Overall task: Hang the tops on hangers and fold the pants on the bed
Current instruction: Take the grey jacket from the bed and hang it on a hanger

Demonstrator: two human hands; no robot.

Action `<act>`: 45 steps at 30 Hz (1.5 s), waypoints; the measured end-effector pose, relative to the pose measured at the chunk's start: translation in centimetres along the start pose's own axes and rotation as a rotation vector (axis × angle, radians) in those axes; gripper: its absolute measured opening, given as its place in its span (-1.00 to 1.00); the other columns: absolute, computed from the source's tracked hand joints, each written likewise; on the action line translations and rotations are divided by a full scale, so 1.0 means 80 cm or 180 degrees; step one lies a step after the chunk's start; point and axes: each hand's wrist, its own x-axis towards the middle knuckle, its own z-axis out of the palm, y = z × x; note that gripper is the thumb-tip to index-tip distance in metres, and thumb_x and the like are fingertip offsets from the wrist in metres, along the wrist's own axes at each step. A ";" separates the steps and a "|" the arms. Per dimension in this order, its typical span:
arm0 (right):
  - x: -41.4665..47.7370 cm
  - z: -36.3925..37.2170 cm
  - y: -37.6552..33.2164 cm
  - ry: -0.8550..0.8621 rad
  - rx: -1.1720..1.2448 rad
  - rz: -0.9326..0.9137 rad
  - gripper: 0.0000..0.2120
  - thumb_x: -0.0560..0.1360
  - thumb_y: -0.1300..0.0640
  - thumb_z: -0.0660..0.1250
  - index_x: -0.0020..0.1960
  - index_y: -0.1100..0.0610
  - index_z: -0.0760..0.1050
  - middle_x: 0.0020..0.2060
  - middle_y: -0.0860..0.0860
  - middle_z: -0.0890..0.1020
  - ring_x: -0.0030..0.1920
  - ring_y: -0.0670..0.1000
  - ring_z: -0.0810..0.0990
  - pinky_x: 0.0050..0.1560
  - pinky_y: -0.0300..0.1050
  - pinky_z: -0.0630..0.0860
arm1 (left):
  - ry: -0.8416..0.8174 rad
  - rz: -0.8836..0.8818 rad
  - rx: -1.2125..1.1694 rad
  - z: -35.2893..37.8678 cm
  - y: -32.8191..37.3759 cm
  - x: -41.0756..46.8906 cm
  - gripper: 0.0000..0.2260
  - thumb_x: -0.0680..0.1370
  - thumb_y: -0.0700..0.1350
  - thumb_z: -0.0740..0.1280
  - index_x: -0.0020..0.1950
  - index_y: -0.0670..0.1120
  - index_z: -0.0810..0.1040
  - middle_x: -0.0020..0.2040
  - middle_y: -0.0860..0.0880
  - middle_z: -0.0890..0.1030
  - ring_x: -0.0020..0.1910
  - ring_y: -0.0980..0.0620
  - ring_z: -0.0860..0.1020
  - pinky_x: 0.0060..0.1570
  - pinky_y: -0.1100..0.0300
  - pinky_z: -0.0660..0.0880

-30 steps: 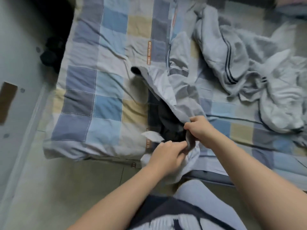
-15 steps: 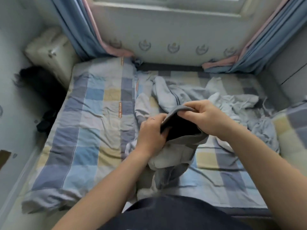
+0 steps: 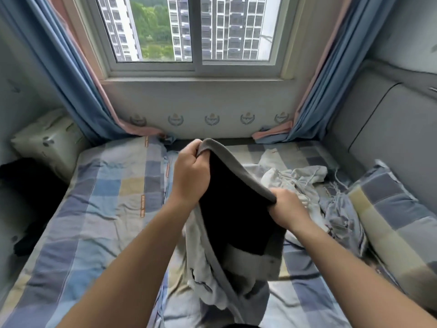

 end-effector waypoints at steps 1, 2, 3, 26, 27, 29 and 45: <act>0.000 0.008 0.018 0.0004 -0.0049 0.0177 -0.86 0.34 0.19 0.21 -0.29 -0.01 0.48 -0.28 0.09 0.63 -0.13 0.23 0.61 -0.24 -0.05 0.40 | 0.0118 0.0039 -0.0066 -0.002 0.004 0.006 -0.76 0.60 -0.18 0.20 -0.27 -0.18 0.39 -0.41 0.15 0.36 -0.39 0.20 0.32 -0.36 0.29 0.28; -0.001 0.016 0.035 0.0003 -0.0085 0.0347 -0.86 0.39 0.23 0.23 -0.23 0.06 0.53 -0.22 0.15 0.66 -0.11 0.25 0.63 -0.24 -0.06 0.40 | 0.0232 0.0064 -0.0155 -0.008 0.005 0.011 -0.77 0.60 -0.19 0.20 -0.25 -0.22 0.39 -0.40 0.13 0.36 -0.38 0.21 0.31 -0.35 0.30 0.28; -0.005 0.020 0.052 -0.0003 -0.0079 0.0499 -0.87 0.42 0.26 0.24 -0.18 0.13 0.55 -0.21 0.18 0.67 -0.09 0.25 0.64 -0.24 -0.05 0.41 | 0.0314 0.0072 -0.0216 -0.011 0.004 0.017 -0.77 0.59 -0.20 0.19 -0.25 -0.24 0.40 -0.40 0.14 0.37 -0.38 0.22 0.31 -0.35 0.31 0.29; -0.010 -0.056 -0.070 -0.0755 0.4084 0.0744 -0.90 0.61 0.34 0.21 0.04 0.25 0.50 -0.18 0.17 0.62 -0.24 0.07 0.62 -0.30 -0.07 0.63 | -0.1106 -0.0905 0.0127 0.080 -0.062 -0.106 -0.79 0.52 -0.23 0.33 0.10 -0.02 0.64 -0.01 0.06 0.70 0.02 0.06 0.63 0.04 0.08 0.59; -0.012 -0.057 -0.069 -0.0796 0.4194 0.0715 -0.91 0.62 0.32 0.22 0.07 0.23 0.49 -0.13 0.17 0.63 -0.18 0.10 0.64 -0.18 0.02 0.65 | -0.1007 -0.1011 0.0107 0.076 -0.065 -0.102 -0.81 0.55 -0.30 0.29 0.01 -0.09 0.65 -0.10 0.07 0.69 -0.07 0.07 0.62 -0.06 0.14 0.59; -0.015 -0.055 -0.059 -0.0801 0.4299 0.0592 -0.86 0.62 0.28 0.24 0.17 0.19 0.46 0.01 0.14 0.66 0.02 0.15 0.66 0.11 0.17 0.59 | -0.0863 -0.1341 -0.0032 0.069 -0.064 -0.093 -0.82 0.59 -0.32 0.29 -0.08 -0.15 0.65 -0.22 0.09 0.68 -0.18 0.12 0.59 -0.25 0.28 0.53; -0.075 0.097 -0.015 -0.0413 0.1310 0.0368 -0.97 0.48 -0.01 0.30 -0.10 -0.07 0.47 -0.09 -0.03 0.60 -0.05 0.06 0.58 -0.11 -0.03 0.47 | 0.0493 -0.2636 -0.2101 0.087 -0.002 -0.059 -0.89 0.66 -0.19 0.27 0.04 -0.04 0.57 -0.05 -0.12 0.70 -0.06 -0.09 0.70 0.02 -0.10 0.64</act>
